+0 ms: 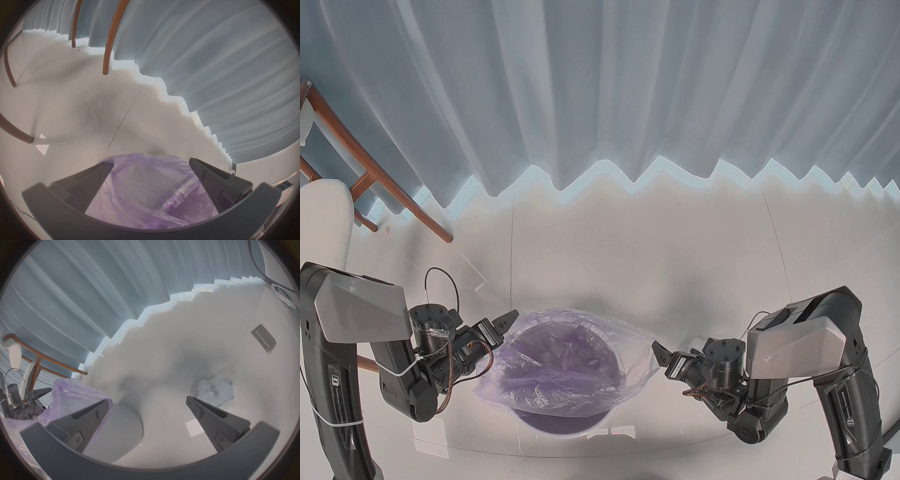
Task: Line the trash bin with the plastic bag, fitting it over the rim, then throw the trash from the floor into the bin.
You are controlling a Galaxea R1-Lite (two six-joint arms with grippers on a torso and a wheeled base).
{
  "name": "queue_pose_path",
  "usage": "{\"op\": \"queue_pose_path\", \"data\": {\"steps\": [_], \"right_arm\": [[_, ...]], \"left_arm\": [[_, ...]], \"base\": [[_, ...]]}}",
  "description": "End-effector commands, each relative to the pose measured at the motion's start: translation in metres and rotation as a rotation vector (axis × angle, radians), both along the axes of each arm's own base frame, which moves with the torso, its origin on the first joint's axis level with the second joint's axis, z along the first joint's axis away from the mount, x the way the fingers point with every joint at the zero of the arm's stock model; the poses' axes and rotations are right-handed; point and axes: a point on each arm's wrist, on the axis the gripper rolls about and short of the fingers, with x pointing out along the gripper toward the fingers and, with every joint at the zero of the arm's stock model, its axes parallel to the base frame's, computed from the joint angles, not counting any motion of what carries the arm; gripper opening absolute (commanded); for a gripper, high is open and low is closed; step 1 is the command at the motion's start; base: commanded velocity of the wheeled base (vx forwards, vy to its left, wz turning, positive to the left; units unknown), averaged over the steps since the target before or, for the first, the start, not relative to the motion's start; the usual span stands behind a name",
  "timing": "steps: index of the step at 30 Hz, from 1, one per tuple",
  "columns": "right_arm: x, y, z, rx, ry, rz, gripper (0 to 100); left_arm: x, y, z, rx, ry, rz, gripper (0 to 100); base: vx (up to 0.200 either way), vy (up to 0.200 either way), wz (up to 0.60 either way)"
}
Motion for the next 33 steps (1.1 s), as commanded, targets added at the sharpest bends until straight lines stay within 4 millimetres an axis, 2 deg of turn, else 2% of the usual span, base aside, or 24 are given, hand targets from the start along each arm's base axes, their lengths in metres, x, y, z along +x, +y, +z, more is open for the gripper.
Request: {"op": "queue_pose_path", "data": {"steps": [1, 15, 26, 27, 28, 33], "right_arm": [[-0.004, 0.003, -0.012, -0.012, 0.015, 0.013, 100], [-0.009, 0.007, -0.021, -0.023, 0.039, 0.029, 100], [-0.009, 0.012, -0.015, 0.011, 0.029, 0.031, 100], [-0.007, 0.016, -0.003, 0.066, 0.006, 0.024, 100], [-0.007, 0.016, 0.0, 0.076, 0.003, 0.022, 100], [-0.009, 0.015, 0.029, 0.151, -0.033, 0.013, 100]], "left_arm": [[0.001, 0.001, -0.01, 0.006, 0.028, 0.003, 100], [0.0, 0.001, -0.015, 0.005, 0.047, 0.003, 100], [-0.001, 0.002, -0.009, -0.007, 0.035, -0.002, 100], [-0.008, 0.002, 0.004, -0.014, 0.012, -0.017, 100], [-0.01, 0.002, 0.007, -0.017, 0.009, -0.02, 100], [-0.02, 0.011, 0.049, -0.101, -0.089, -0.042, 100]], "base": [[0.0, 0.0, 0.0], [0.0, 0.0, 0.0], [0.0, 0.0, 0.0], [0.0, 0.0, 0.0], [0.0, 0.0, 0.0], [0.0, 0.0, 0.0]]}}
